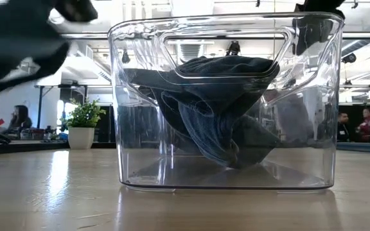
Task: Pick & Place hat
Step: Put the blue cap into the bottom transparent bin
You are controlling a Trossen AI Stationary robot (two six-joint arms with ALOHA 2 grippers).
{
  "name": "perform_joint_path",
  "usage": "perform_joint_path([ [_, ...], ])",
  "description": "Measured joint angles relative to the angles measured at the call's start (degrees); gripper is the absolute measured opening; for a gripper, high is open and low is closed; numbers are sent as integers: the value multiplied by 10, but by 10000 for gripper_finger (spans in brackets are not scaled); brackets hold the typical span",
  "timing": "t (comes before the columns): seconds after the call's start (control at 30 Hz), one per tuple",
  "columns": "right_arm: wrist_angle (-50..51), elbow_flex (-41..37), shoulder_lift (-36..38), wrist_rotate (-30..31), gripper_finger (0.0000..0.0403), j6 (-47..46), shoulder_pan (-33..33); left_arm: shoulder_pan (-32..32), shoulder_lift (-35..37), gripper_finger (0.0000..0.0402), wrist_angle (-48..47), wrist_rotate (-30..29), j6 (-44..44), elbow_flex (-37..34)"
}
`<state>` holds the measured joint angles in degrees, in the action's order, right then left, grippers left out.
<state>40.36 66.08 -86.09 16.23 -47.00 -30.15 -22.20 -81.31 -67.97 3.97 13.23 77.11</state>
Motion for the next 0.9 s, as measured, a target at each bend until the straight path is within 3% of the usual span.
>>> perform_joint_path([
  [0.2,8,-1,22,28,203,-13,0,52,5,1,-29,5,73,144],
  [0.37,36,-1,33,34,203,-22,0,112,-4,0,-16,54,128,247],
  [0.53,44,-1,36,34,203,-26,0,149,-35,0,126,169,255,258],
  [0.73,44,-1,39,36,203,-30,-7,155,-90,0,134,191,367,248],
  [0.9,55,-1,56,70,203,-53,-38,162,-127,0,174,200,401,229],
])
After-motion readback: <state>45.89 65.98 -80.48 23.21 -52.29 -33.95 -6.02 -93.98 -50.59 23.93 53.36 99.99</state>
